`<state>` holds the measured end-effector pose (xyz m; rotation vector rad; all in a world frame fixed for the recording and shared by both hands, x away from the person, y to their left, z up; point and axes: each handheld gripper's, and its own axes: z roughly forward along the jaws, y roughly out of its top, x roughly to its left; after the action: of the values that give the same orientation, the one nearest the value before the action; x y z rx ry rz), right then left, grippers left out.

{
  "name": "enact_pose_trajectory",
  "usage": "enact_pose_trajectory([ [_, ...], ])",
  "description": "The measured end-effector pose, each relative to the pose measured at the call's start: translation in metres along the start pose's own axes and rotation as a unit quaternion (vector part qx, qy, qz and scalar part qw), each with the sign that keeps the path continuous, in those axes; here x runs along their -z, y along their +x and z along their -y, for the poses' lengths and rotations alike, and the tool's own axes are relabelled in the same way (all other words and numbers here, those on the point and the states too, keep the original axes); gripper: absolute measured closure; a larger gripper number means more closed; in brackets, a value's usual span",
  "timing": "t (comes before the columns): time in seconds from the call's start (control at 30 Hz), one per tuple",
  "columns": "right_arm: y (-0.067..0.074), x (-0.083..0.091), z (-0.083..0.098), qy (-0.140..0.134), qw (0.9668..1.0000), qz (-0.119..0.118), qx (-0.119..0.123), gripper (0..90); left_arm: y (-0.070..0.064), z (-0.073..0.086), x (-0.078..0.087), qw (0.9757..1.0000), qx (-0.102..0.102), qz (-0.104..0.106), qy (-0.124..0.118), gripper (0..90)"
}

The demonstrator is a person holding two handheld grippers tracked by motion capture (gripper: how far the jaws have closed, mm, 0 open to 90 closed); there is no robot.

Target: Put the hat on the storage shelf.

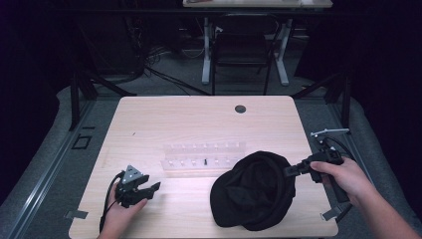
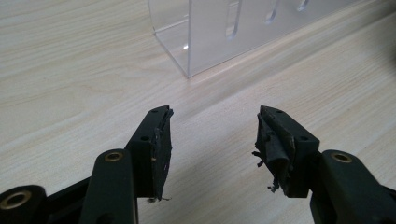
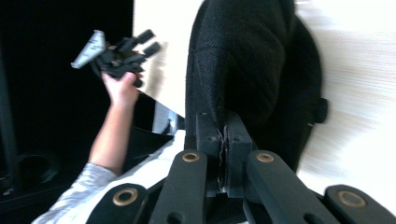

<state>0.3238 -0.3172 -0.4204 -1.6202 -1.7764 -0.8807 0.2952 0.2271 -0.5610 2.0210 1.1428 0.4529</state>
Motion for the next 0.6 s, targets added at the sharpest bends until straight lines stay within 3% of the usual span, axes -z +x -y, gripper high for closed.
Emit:
enact_pose_trajectory([
  [0.07, 0.005, 0.002, 0.000, -0.004, 0.9998, -0.019, 0.000, 88.1, 0.001, 0.000, 0.001, 1.0000, -0.001, 0.000, 0.000, 45.4],
  [0.17, 0.013, 0.005, -0.001, -0.004, 0.9998, -0.018, 0.009, 88.1, 0.002, 0.000, 0.001, 1.0000, 0.005, -0.001, -0.002, 45.2],
  [0.2, 0.017, 0.005, 0.000, -0.022, 0.9994, -0.027, -0.002, 88.2, 0.002, 0.000, 0.001, 1.0000, 0.005, -0.001, -0.003, 45.1],
  [0.23, 0.017, 0.009, -0.002, -0.009, 0.9995, -0.025, 0.014, 88.2, 0.003, 0.000, 0.001, 1.0000, 0.006, 0.000, -0.003, 45.0],
  [0.6, 0.037, 0.030, -0.004, -0.050, 0.9973, -0.044, 0.030, 88.2, 0.002, 0.000, 0.000, 1.0000, 0.004, -0.001, -0.004, 44.9],
])
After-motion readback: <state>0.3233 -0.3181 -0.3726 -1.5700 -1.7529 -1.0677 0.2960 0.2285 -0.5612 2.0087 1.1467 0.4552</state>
